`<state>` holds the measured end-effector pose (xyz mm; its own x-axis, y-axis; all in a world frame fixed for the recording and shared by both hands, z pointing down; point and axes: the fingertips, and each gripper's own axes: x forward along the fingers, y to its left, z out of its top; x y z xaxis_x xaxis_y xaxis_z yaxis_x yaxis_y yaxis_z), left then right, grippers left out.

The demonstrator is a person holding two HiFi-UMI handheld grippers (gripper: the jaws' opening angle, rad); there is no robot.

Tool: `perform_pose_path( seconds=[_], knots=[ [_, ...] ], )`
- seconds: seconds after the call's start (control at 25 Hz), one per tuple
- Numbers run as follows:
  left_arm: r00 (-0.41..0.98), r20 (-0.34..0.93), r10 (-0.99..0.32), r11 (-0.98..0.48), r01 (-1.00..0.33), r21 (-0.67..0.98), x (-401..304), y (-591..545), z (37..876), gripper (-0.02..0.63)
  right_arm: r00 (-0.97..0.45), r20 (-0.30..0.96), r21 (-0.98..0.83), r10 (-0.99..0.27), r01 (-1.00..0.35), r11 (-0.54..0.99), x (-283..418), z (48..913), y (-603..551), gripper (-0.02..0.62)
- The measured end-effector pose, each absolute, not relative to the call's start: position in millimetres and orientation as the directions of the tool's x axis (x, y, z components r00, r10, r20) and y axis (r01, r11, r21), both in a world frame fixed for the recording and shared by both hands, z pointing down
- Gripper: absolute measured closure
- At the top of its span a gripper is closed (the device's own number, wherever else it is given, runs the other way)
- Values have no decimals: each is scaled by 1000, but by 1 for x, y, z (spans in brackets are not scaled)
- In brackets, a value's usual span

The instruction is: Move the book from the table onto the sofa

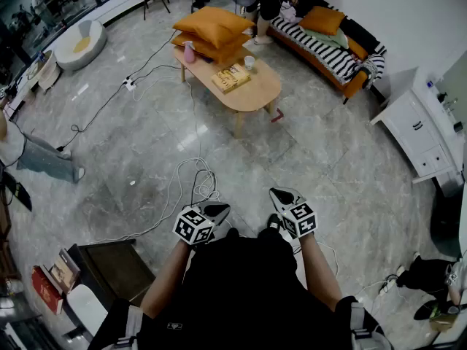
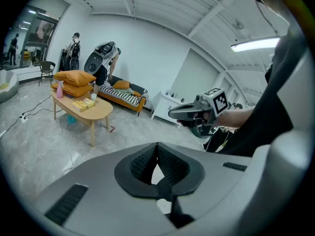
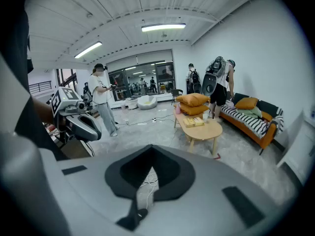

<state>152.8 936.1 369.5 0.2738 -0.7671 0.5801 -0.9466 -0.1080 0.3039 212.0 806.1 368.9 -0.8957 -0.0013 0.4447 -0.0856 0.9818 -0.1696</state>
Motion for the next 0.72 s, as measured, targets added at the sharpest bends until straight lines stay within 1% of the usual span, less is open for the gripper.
perform_pose_path(
  seconds=[0.72],
  knots=[
    [260,596,-760,-74,-945,317,160,909,374,597,-897,443,-212,12,-92,973,214,378,775,589]
  ],
)
